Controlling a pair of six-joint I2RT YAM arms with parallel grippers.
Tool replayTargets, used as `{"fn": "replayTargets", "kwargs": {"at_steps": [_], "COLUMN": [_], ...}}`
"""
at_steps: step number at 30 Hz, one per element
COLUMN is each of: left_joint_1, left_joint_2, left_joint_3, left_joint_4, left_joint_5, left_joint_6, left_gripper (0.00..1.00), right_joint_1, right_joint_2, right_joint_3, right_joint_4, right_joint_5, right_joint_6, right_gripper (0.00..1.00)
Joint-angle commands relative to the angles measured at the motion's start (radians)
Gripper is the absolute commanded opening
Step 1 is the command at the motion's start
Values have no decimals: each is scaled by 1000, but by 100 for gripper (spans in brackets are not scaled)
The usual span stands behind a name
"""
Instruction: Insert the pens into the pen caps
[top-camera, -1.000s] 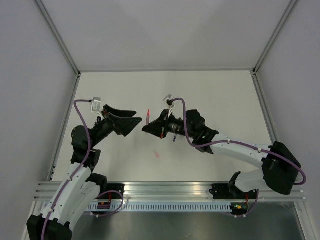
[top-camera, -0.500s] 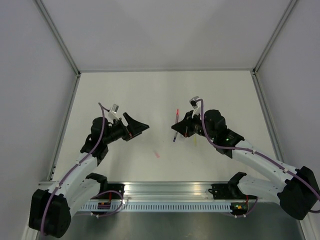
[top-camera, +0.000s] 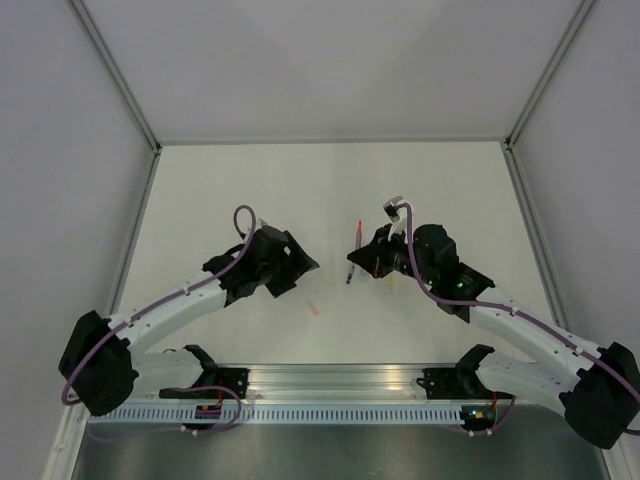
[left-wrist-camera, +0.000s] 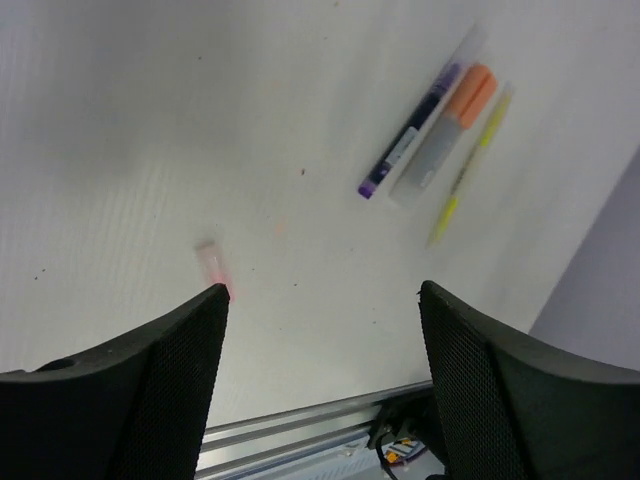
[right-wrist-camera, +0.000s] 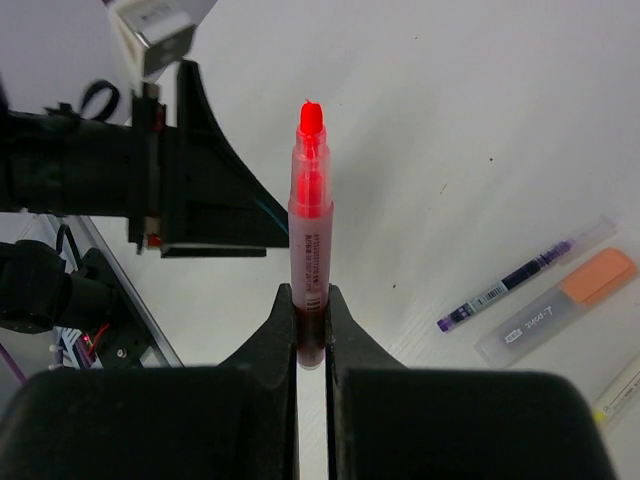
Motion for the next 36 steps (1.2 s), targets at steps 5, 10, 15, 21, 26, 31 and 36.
{"fn": "replayTargets", "kwargs": {"at_steps": [5,10,15,21,26,31,36], "left_joint_1": [-93,-101,-107,-122,-139,-154,-173], "left_joint_2": [261,330,376,447,490,542,540], "left_joint_3": [155,149,149,202,250,290,297], "left_joint_4": [-315,-305,-311,-328,-346,-421,-461], "left_joint_5": [-127,-98,-92,-93,-98,-88,-95], "left_joint_6": [-245,-303,-328,-336,-346,-402,-440], "left_gripper": [74,67,58,59,60,58,53], "right_joint_1": [2,2,0,2,0,0,2], "right_joint_2": [-65,-74,-88,-96,-102,-108,-122], "right_joint_3": [-19,-19,-22,-22,-22,-21,-22], "right_joint_4": [-7,-11,-14,-18,-23,-29,-29], "right_joint_5": [61,64,76,78,79,82,84], "right_joint_6": [-33,-36,-39,-41,-42,-47,-49], "right_gripper": [0,0,0,0,0,0,0]}}
